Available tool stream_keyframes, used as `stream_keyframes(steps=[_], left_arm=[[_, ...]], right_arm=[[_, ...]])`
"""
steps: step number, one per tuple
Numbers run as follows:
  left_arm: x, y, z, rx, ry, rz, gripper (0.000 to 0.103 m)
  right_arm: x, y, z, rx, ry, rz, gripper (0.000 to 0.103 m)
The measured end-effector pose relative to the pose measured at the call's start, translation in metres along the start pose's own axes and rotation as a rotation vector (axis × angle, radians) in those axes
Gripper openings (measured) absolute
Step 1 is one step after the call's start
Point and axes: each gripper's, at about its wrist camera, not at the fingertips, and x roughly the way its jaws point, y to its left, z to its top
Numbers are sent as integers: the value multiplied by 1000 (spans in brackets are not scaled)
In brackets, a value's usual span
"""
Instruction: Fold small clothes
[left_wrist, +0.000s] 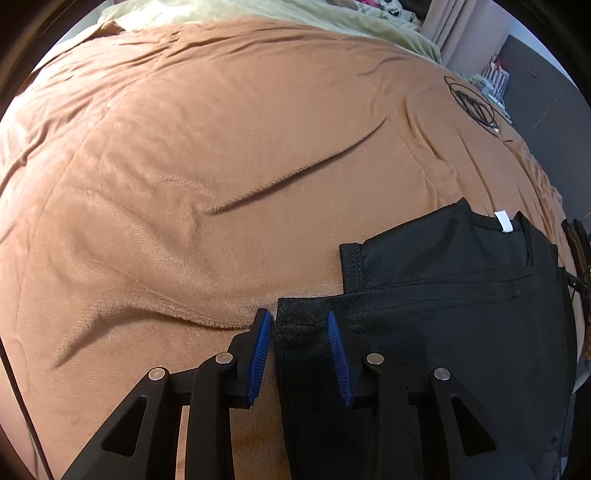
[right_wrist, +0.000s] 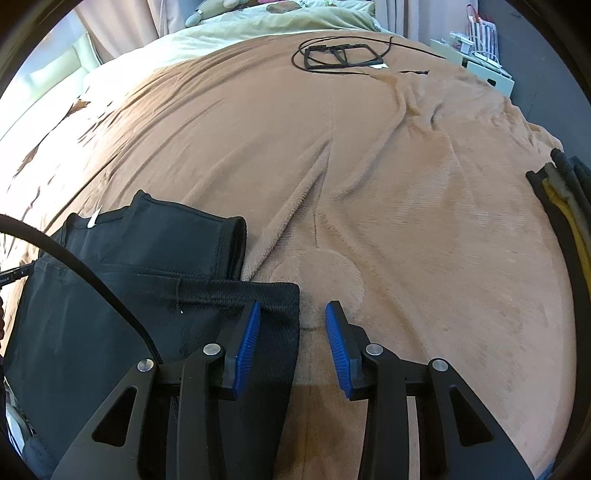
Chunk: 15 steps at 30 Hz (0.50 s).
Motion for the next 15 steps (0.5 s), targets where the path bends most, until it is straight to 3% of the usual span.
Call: stream_keyframes(steps=[3, 4, 6, 15], left_arm=[[-1, -2, 0, 16, -2, 25, 26], [-1, -3, 0, 21, -2, 31, 14], [-3, -1, 1, 10, -3, 19, 10], [-43, 1, 8, 11, -113, 32, 8]], right_arm=[[2, 1, 2, -8, -5, 12, 20], [2, 1, 2, -5, -11, 9, 11], [1, 1, 4, 0, -19, 14, 3], [-33, 6, 10, -12, -120, 19, 1]])
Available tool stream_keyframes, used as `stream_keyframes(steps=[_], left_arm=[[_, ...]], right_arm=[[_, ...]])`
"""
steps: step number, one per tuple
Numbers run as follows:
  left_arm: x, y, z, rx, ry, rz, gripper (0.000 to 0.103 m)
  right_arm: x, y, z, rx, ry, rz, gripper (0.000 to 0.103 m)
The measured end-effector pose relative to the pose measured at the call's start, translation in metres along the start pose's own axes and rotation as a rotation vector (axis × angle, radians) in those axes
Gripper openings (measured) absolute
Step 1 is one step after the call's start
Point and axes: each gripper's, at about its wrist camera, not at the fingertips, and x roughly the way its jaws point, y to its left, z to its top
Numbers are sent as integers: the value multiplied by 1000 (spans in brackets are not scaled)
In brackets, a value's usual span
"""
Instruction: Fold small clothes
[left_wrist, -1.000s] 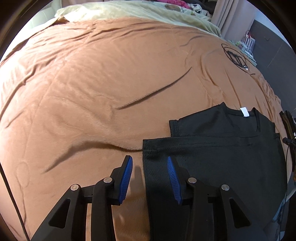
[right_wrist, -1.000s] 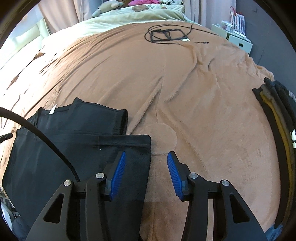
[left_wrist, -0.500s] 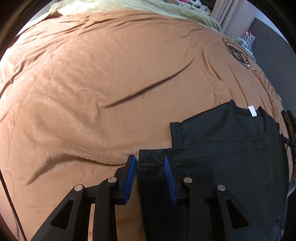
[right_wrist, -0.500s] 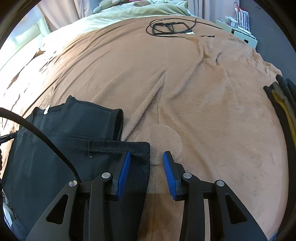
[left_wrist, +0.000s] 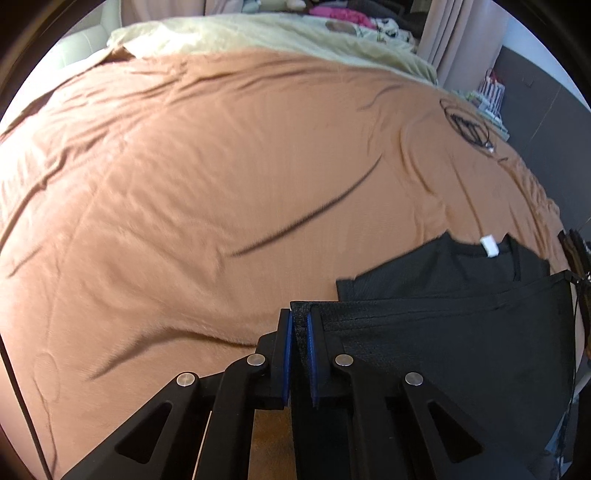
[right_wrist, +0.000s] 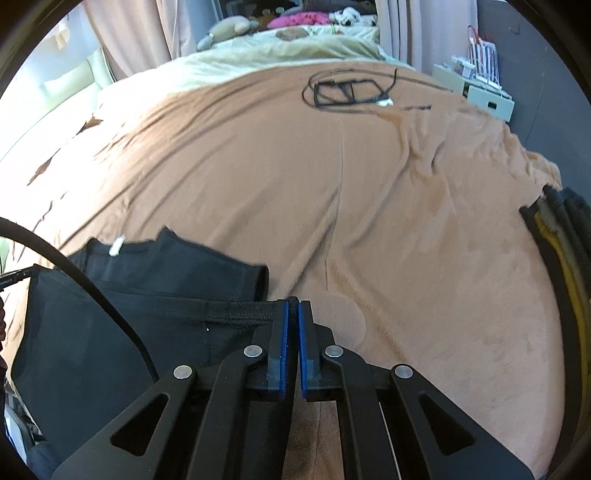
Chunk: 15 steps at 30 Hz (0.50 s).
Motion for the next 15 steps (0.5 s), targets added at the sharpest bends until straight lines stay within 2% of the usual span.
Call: stream_keyframes(steps=[6, 15], left_arm=[[-4, 2, 16, -6, -41, 10, 8], [12, -5, 40, 5, -56, 28, 8]], right_arm=[[-9, 3, 10, -12, -38, -19, 1], [10, 6, 26, -22, -34, -49, 1]])
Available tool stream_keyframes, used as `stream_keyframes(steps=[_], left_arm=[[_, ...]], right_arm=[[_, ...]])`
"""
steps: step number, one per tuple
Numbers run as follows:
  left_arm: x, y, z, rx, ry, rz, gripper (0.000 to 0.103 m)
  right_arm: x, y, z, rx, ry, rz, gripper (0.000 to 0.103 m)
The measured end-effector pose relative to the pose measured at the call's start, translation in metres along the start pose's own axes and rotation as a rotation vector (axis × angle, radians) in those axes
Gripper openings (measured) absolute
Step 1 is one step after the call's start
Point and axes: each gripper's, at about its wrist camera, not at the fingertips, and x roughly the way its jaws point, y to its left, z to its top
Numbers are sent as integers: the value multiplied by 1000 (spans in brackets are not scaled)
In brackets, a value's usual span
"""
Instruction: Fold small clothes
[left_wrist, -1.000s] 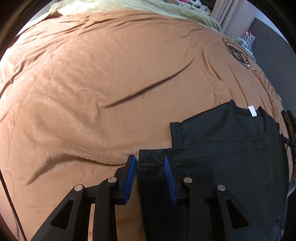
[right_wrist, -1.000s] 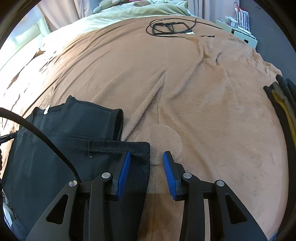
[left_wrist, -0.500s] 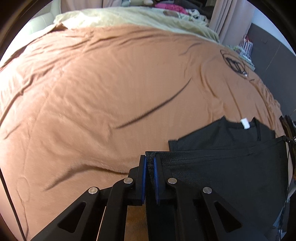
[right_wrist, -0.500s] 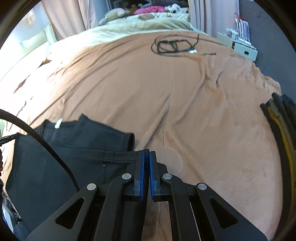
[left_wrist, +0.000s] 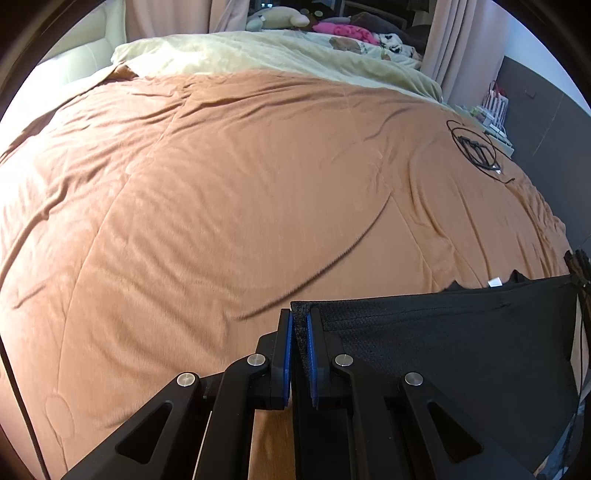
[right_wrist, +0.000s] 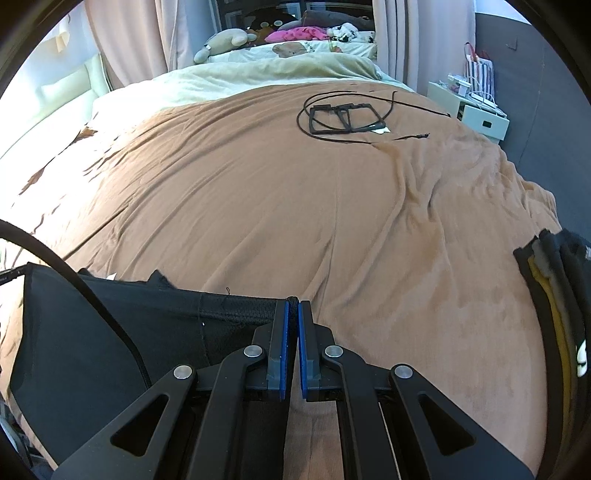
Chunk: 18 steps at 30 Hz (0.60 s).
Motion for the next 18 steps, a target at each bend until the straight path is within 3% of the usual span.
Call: stream_keyframes(steps=[10, 14, 15, 16, 17, 18], left_arm=[[24, 0, 18, 21, 1, 32, 8], [27, 1, 23, 12, 17, 66, 20], [25, 2, 24, 6, 15, 79, 24], [21, 3, 23, -1, 7, 77, 35], [17, 3, 21, -7, 1, 68, 44], [12, 4, 19, -11, -6, 61, 46]], right_arm=[[30, 9, 23, -33, 12, -60, 1], [38, 19, 27, -46, 23, -164, 4], [36, 22, 26, -49, 22, -175, 14], [34, 23, 25, -43, 21, -151, 37], [31, 26, 24, -37, 16, -130, 51], [26, 28, 22, -38, 6, -134, 68]])
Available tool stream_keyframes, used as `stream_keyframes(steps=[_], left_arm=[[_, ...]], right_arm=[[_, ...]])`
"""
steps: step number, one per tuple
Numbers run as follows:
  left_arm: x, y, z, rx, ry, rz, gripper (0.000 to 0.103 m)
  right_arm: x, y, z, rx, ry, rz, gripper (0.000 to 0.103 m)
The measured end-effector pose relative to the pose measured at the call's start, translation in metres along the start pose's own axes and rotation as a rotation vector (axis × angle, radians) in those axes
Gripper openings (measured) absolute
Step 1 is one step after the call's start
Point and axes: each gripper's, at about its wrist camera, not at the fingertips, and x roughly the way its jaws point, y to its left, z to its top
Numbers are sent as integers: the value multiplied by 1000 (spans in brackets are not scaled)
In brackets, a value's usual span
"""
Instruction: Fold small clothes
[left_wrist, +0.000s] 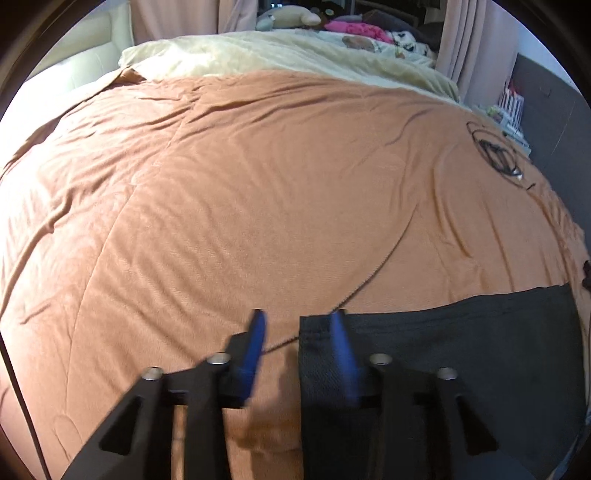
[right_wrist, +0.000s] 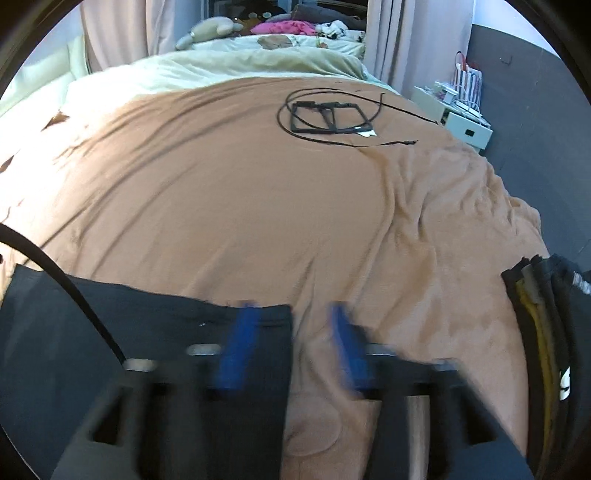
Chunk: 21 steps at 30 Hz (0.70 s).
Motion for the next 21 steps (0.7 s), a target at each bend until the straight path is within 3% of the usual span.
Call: stream_keyframes(steps=[21], left_arm=[[-89, -1, -73, -52, 31, -71, 47]], right_arm=[[-106, -26, -51, 63, 36, 148, 69]])
